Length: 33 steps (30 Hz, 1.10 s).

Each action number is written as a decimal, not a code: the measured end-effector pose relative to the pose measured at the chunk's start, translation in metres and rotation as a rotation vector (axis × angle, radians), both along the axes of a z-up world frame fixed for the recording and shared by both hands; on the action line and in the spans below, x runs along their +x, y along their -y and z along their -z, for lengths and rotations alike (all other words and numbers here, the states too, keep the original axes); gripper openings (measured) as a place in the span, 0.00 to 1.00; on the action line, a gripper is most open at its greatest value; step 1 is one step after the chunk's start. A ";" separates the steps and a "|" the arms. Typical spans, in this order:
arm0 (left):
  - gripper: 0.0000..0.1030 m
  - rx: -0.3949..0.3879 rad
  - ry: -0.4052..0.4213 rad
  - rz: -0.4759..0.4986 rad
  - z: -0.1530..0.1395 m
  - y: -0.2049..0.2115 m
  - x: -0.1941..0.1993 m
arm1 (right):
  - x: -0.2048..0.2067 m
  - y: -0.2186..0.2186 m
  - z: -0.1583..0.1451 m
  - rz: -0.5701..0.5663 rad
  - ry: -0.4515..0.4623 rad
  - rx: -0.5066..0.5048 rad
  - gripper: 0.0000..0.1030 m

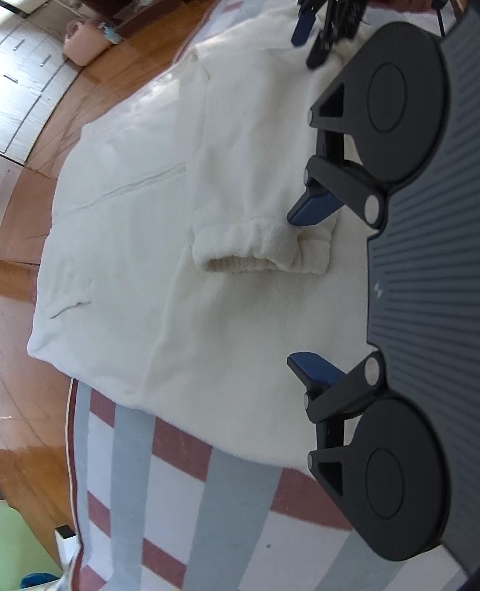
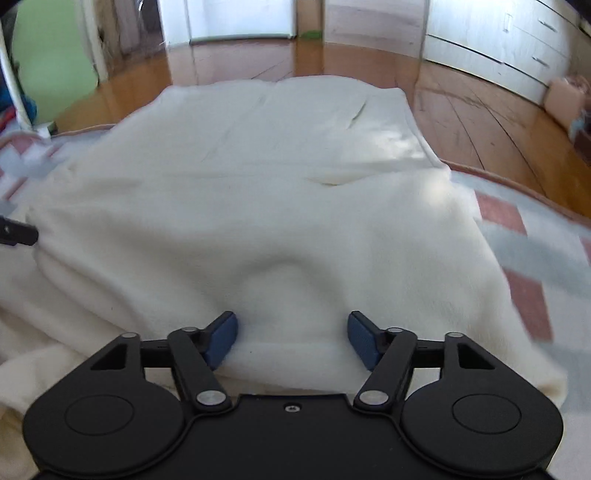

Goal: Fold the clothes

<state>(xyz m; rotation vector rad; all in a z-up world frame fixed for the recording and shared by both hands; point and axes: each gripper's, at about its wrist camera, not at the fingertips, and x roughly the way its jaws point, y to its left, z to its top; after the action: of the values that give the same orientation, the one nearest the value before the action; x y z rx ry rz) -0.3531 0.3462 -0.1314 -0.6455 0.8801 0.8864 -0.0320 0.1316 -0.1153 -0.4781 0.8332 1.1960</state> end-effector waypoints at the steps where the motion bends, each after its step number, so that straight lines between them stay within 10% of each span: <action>1: 0.73 0.045 -0.069 0.005 0.001 0.000 0.003 | 0.004 0.005 0.001 0.011 -0.027 0.006 0.73; 5: 0.73 0.129 -0.168 0.006 -0.005 0.000 -0.002 | 0.012 0.018 -0.002 0.004 -0.072 -0.015 0.74; 9: 0.73 0.108 -0.074 -0.038 -0.020 -0.015 -0.013 | 0.007 0.024 -0.013 -0.020 -0.118 -0.044 0.75; 13: 0.74 0.164 -0.115 -0.005 -0.039 -0.028 -0.004 | 0.037 0.001 -0.053 -0.041 -0.346 0.082 0.74; 18: 0.74 -0.083 0.120 0.100 -0.077 -0.071 -0.002 | 0.085 -0.050 -0.136 -0.004 -0.550 0.200 0.75; 22: 0.74 -0.113 0.040 0.168 -0.107 -0.119 0.020 | 0.142 -0.097 -0.153 0.286 -0.938 -0.051 0.73; 24: 0.74 -0.075 -0.069 0.213 -0.116 -0.140 0.039 | 0.137 -0.132 -0.187 0.315 -0.562 -0.270 0.71; 27: 0.74 -0.009 -0.242 0.264 -0.119 -0.173 0.070 | 0.085 -0.192 -0.210 0.058 0.155 -0.509 0.74; 33: 0.74 0.123 -0.172 0.280 -0.108 -0.243 0.090 | 0.102 -0.262 -0.191 -0.205 0.102 -0.182 0.71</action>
<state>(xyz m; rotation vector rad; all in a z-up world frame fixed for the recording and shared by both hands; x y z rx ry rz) -0.2631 0.5896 -0.0231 -0.3323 1.0335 0.7429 0.0704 0.3937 0.0756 -0.7819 0.8231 1.2768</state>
